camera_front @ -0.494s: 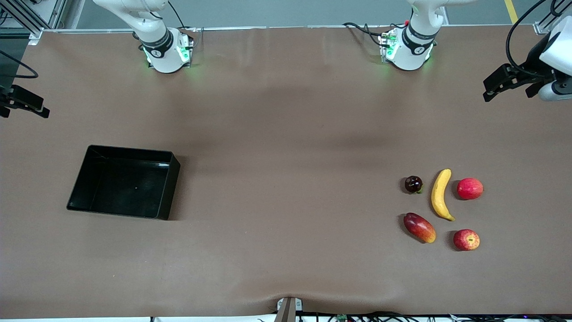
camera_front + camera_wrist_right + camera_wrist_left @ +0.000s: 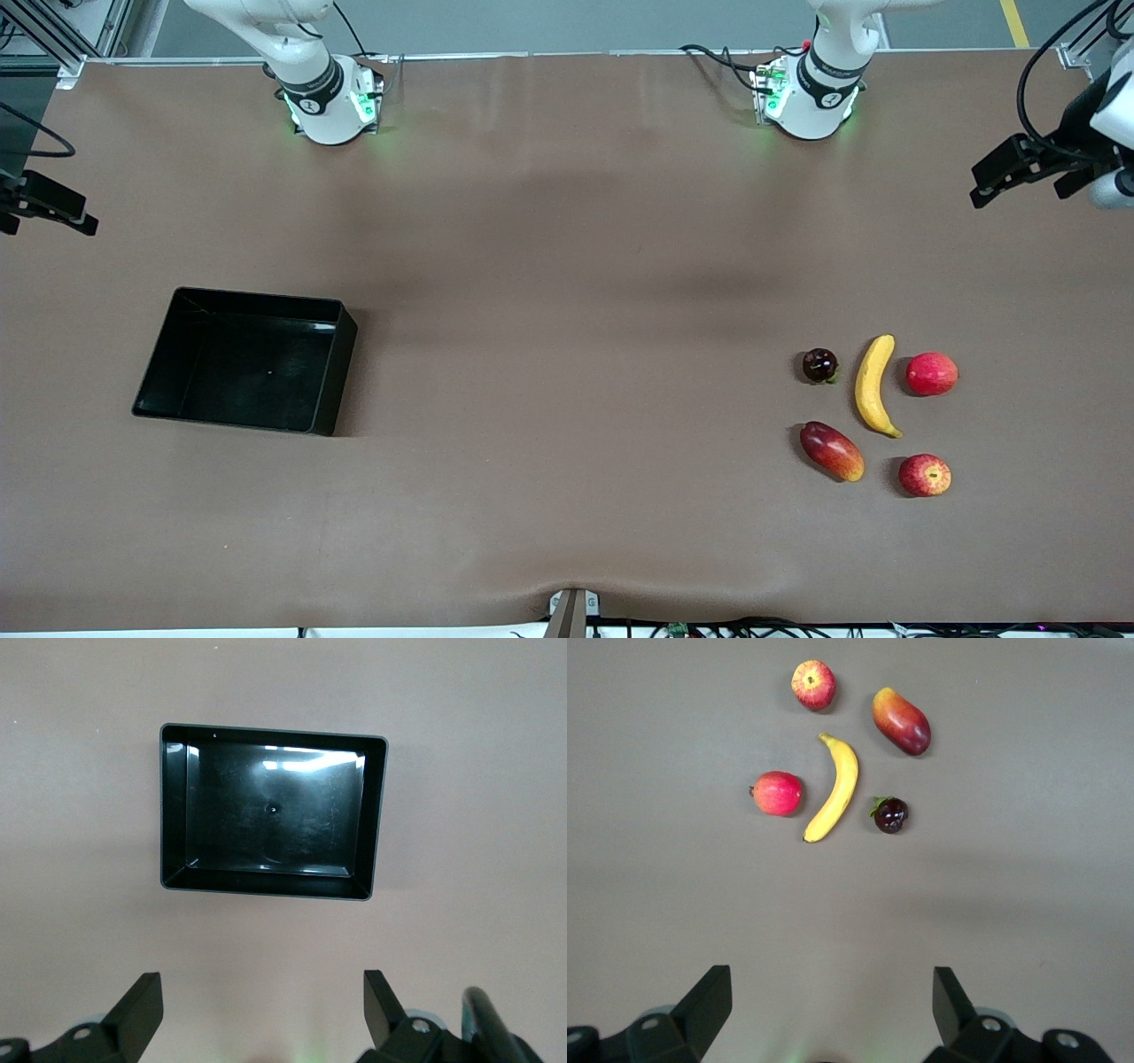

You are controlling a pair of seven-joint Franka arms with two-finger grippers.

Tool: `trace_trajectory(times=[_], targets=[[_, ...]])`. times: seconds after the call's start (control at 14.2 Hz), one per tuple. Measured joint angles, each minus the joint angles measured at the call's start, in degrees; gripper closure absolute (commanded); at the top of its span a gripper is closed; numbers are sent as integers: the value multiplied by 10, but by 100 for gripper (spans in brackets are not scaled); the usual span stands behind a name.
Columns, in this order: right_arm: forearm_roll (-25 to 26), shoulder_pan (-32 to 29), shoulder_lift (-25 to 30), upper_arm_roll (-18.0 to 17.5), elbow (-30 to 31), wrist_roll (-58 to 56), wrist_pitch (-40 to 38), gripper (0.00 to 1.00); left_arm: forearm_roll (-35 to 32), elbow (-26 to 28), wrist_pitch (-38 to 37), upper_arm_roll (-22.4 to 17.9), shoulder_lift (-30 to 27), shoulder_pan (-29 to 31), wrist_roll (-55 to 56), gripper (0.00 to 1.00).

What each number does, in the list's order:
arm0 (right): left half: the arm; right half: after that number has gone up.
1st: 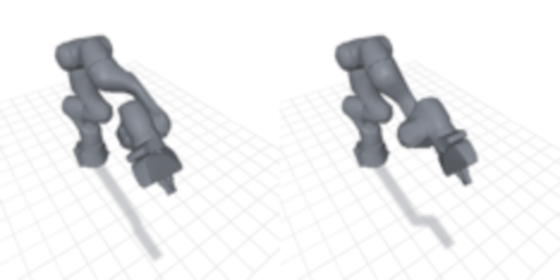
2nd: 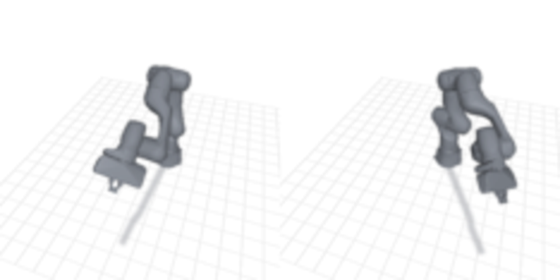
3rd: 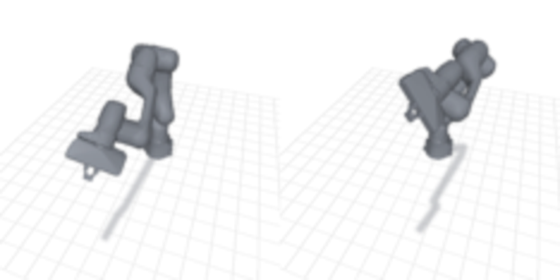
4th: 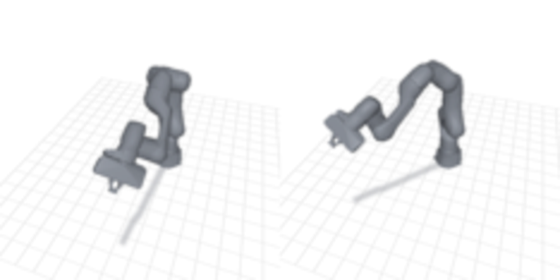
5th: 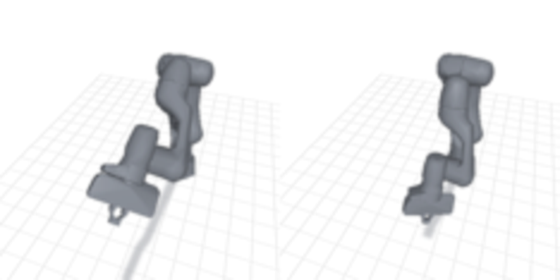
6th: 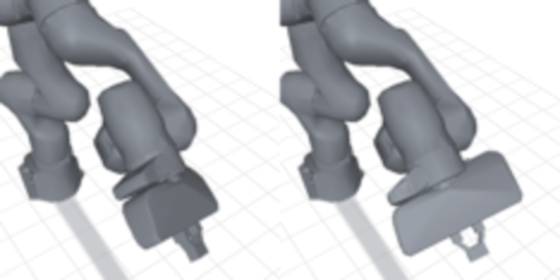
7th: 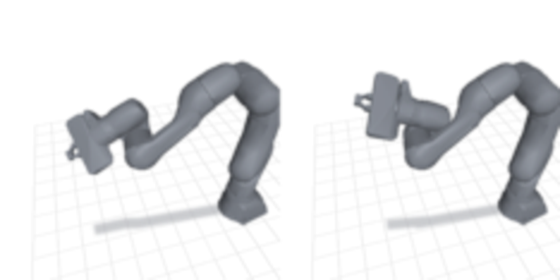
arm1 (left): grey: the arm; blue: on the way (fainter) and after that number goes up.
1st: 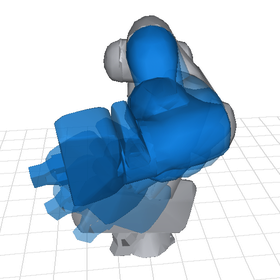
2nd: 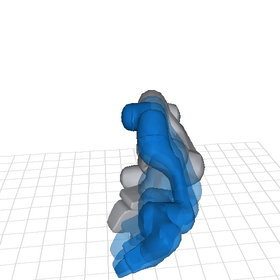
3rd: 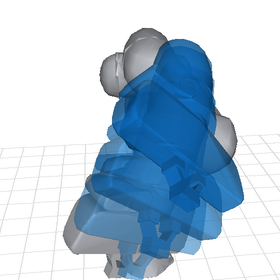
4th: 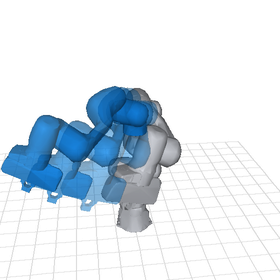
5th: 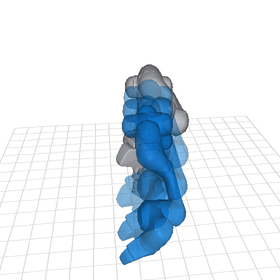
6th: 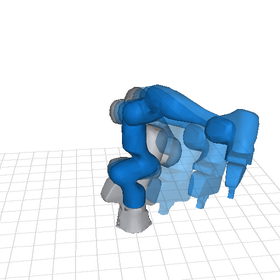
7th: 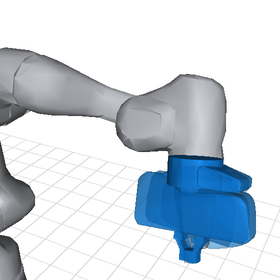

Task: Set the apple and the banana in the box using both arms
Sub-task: 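Move the left gripper toward the fruit while the right gripper approaches the tray, then grasp the red apple with the left gripper while the right gripper grips the tray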

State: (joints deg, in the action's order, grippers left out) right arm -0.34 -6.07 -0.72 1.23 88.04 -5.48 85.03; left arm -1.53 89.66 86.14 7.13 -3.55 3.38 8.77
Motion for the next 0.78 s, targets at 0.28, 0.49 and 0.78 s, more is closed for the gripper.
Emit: trace_trajectory(times=[0.28,0.49,0.78], targets=[[0,-13,-42,1,1,0,22,0,-25,-16,23,-1,57,22,-35,0],[1,-37,-109,1,3,0,49,0,-37,-18,90,-1,108,27,-42,0],[0,-76,-166,2,1,-38,124,0,-94,-19,186,1,200,24,-43,0]])
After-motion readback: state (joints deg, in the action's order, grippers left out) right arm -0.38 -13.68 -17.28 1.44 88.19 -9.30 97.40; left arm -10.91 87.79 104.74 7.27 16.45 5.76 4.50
